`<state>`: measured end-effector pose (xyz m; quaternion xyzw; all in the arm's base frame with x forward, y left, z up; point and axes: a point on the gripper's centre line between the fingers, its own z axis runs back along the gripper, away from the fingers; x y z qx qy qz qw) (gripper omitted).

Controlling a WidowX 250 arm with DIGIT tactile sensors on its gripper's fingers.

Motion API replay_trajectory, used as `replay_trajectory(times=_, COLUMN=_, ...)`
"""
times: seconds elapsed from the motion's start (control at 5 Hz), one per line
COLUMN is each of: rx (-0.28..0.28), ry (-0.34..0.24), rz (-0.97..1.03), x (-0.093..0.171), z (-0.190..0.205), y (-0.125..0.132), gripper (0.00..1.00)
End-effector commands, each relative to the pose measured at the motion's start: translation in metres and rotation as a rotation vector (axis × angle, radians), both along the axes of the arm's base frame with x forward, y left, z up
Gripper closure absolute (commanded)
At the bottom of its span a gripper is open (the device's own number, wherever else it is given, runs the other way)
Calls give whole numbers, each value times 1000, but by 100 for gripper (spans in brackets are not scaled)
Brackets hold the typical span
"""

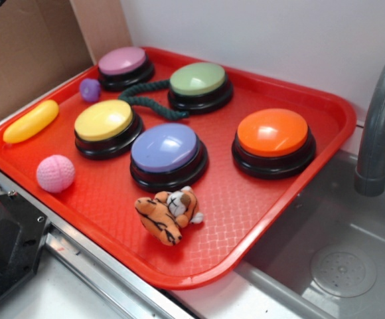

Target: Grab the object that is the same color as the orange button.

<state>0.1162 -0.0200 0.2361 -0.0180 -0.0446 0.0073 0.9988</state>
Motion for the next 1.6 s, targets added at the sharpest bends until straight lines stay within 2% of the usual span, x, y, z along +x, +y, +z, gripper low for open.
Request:
replay_trajectory(times=0.0, rx=0, ry=0, rz=0, x=0, z=0, y=0, gripper=0)
replay_trajectory(times=0.2, rx=-37, ry=-11, rz=-16, x=13, z=-13, y=-13, gripper=0)
replay_trajectory(times=0.6, rx=-83, ry=-77, rz=17, x=43, z=-49, y=-58, gripper=0)
replay_trajectory(times=0.8, rx=-147, ry=-27, rz=156, x=51, z=-89, y=-81, gripper=0)
replay_trajectory(times=1.0, rx=-157, ry=18, rz=296, x=52, z=-121, y=-95, gripper=0)
replay_trajectory(times=1.2, rx=-197, ry=16, rz=347, x=54, z=-152, y=-102, gripper=0)
replay_trajectory(times=1.4, rx=-119, ry=40, rz=410, x=57, z=-177, y=-108, gripper=0)
